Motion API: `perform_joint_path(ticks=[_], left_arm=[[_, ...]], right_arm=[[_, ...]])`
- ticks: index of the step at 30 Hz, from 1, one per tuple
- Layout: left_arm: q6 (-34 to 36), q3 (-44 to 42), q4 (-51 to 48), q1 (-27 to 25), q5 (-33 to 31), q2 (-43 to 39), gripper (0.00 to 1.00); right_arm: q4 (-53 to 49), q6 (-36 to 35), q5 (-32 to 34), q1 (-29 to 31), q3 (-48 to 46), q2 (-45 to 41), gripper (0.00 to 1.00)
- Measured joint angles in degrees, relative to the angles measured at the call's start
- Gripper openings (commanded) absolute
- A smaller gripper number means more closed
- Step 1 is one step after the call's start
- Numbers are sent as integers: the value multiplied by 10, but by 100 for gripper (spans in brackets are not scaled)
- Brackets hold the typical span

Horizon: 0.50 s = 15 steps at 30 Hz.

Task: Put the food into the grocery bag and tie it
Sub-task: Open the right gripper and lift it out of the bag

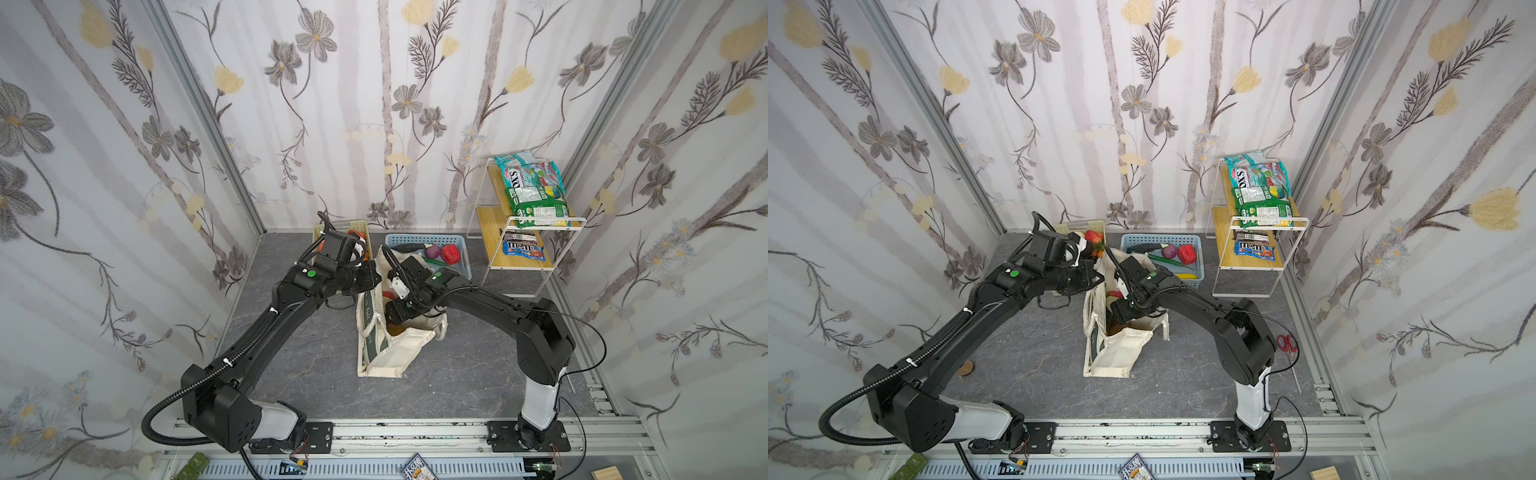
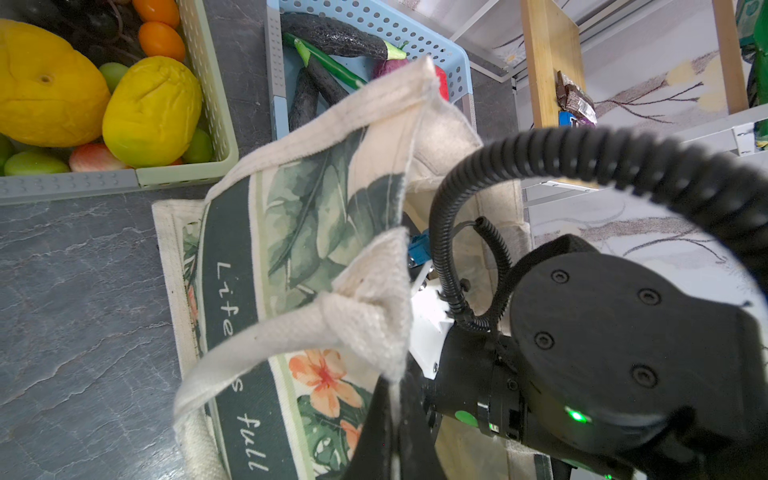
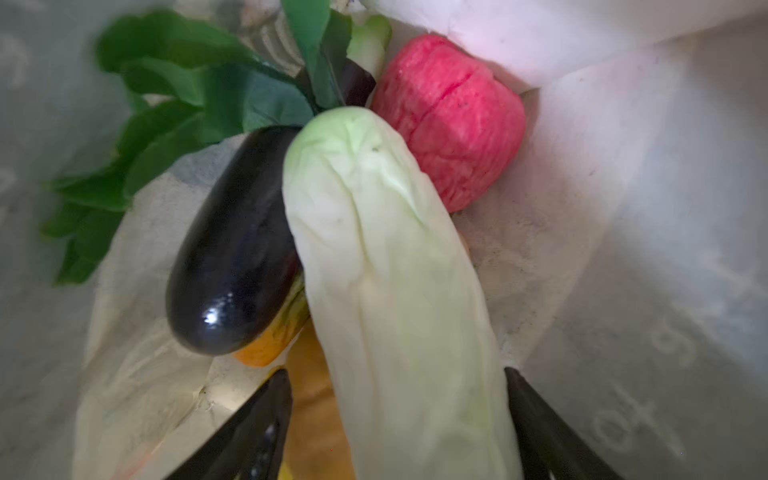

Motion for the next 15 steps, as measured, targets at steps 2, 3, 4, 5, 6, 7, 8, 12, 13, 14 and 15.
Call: perform_joint_path(ticks=[2, 3, 4, 5, 6, 7, 8, 12, 13, 14, 15], left_arm=[[0, -3, 0, 0, -7, -3, 0], [0, -5, 0, 0, -8, -4, 0], [0, -6, 0, 0, -8, -4, 0], [0, -9, 0, 0, -9, -5, 0], [0, -11, 0, 0, -10, -6, 0], [0, -12, 1, 0, -12, -7, 0], [0, -13, 1, 0, -13, -7, 0], [0, -15, 1, 0, -18, -7, 0], [0, -16, 1, 0, -18, -7, 0], [0, -16, 1, 0, -18, -6, 0], [0, -16, 1, 0, -18, -6, 0]], right_arm=[[1, 0, 0, 0, 2, -4, 87], [1, 0, -1, -1, 3, -7, 88], [1, 0, -1, -1, 5, -10, 88], [1, 0, -1, -2, 8, -13, 88], [2, 0, -2, -2, 10, -17, 88], [2, 0, -3, -3, 11, -21, 88], [2, 0, -3, -4, 12, -27, 88], [2, 2, -13, -7, 14, -62, 88], [2, 2, -16, -7, 14, -73, 88], [2, 2, -19, -8, 14, -83, 88], [2, 2, -24, -9, 14, -95, 88]])
